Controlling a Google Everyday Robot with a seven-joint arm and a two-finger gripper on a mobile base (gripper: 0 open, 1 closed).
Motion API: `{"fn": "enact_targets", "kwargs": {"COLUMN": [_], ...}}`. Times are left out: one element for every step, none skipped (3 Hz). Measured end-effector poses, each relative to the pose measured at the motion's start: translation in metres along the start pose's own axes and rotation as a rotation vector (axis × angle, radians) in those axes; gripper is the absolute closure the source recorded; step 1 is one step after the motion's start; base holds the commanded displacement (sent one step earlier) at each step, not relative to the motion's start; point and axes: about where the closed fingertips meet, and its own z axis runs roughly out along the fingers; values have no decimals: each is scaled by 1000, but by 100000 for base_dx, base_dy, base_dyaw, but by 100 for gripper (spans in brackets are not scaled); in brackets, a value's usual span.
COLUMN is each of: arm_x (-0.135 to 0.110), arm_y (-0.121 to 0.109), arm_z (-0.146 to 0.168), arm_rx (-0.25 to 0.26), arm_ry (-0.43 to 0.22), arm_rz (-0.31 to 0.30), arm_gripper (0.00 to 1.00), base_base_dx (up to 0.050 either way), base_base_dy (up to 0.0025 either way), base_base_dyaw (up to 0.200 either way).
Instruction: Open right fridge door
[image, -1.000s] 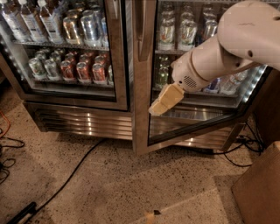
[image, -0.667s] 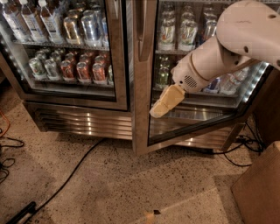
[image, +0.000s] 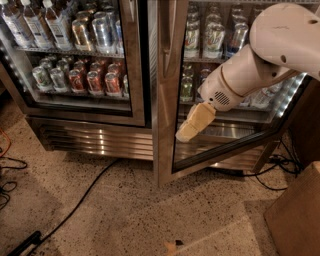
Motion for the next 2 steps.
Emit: {"fn": "enact_targets", "kwargs": {"arm_x": [6, 29], "arm_y": [16, 38], "arm_z": [0, 16], "arm_rx": [30, 48], "arm_ry": [-29, -64], "arm_rz": [-13, -12], "arm_gripper": [0, 19], "base_base_dx": [0, 0], "base_base_dy": [0, 0], "base_base_dyaw": [0, 0]}}
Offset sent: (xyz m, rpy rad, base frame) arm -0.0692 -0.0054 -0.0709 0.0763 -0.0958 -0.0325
